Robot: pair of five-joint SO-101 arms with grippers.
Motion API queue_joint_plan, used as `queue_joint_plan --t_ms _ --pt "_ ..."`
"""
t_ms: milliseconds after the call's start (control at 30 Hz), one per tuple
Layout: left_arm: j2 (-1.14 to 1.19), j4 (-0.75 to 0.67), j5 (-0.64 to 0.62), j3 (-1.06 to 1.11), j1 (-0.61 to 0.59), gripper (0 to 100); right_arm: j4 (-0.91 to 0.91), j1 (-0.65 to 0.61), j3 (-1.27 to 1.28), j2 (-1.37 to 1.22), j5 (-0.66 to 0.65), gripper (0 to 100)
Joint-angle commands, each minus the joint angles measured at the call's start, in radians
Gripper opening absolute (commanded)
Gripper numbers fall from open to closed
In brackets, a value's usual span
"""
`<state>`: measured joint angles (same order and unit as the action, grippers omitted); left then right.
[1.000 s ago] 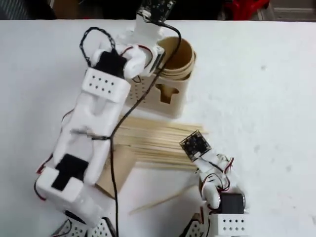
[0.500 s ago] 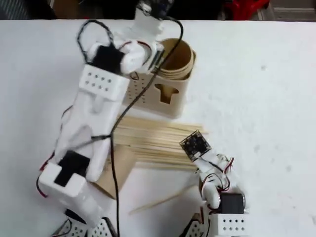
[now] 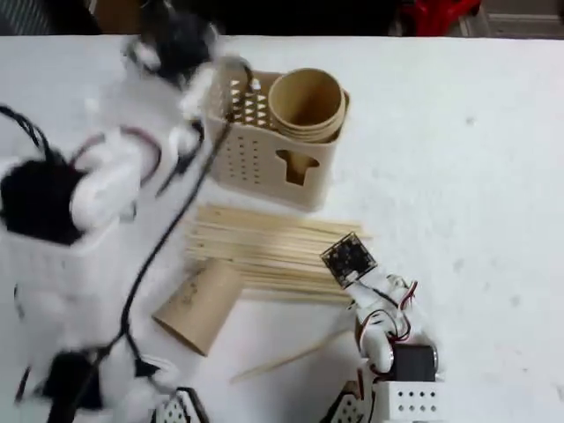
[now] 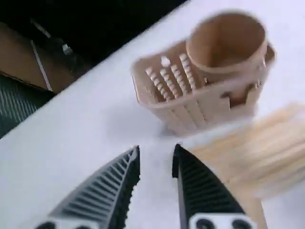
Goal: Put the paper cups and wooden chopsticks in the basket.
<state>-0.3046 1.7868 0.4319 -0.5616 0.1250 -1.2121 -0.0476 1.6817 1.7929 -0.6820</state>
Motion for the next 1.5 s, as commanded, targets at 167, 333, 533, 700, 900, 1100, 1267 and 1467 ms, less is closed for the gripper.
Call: queue_joint_plan --t_ms 167,333,533,700,900,1100,1267,1467 --pt "-0.677 -0.069 0.391 1.160 -0.058 14 0.008 0.007 0.008 0.007 -0.011 9.4" --pt "-0.831 -0.150 0.534 1.465 -0.120 21 0.008 0.007 0.008 0.007 -0.011 9.4" --pt "-0.875 -0.152 0.635 1.571 -0.116 21 0.008 0.007 0.008 0.007 -0.011 9.4" --pt "-0.875 -0.149 0.680 1.559 -0.125 21 0.008 0.007 0.008 0.007 -0.011 9.4" --pt "-0.875 0.005 0.678 1.396 -0.099 21 0.010 0.007 0.008 0.007 -0.011 9.4" --pt "-0.869 0.000 0.681 1.428 -0.088 21 0.010 0.007 0.008 0.007 -0.011 9.4" --pt "-0.868 -0.003 0.758 1.459 -0.088 21 0.010 0.007 0.008 0.007 -0.011 9.4" --pt "-0.868 -0.017 0.772 1.467 -0.094 21 0.010 0.007 0.008 0.007 -0.011 9.4"
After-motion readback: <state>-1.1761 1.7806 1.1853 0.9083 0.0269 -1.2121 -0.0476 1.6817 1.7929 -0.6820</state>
